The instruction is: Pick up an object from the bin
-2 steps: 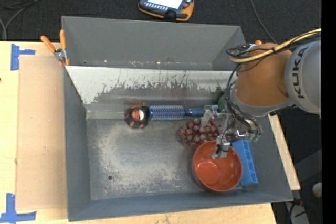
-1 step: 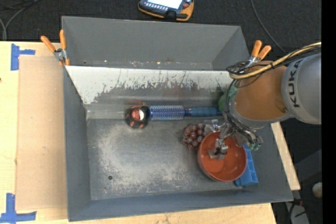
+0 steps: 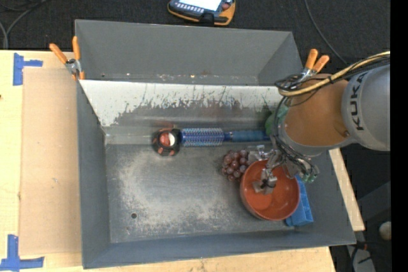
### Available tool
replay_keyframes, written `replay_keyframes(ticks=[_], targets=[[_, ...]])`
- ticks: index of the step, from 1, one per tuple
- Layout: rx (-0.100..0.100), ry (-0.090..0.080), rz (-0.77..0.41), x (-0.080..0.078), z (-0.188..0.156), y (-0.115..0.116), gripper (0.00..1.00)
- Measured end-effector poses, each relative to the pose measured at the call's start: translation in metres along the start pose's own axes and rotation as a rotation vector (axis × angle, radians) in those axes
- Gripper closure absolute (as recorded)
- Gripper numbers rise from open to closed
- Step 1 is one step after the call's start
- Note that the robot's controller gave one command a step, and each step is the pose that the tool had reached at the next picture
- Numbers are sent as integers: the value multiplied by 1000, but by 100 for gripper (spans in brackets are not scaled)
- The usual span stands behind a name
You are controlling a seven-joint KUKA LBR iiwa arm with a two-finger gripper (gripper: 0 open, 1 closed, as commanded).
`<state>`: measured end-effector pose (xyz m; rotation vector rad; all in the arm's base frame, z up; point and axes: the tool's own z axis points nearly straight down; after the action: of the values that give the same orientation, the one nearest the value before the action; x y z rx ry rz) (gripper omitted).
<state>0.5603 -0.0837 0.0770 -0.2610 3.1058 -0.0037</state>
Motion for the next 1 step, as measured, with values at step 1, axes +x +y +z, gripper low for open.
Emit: replay_keyframes(ticks=[1], targets=[[-4,12,9,-2,-12,0,100]])
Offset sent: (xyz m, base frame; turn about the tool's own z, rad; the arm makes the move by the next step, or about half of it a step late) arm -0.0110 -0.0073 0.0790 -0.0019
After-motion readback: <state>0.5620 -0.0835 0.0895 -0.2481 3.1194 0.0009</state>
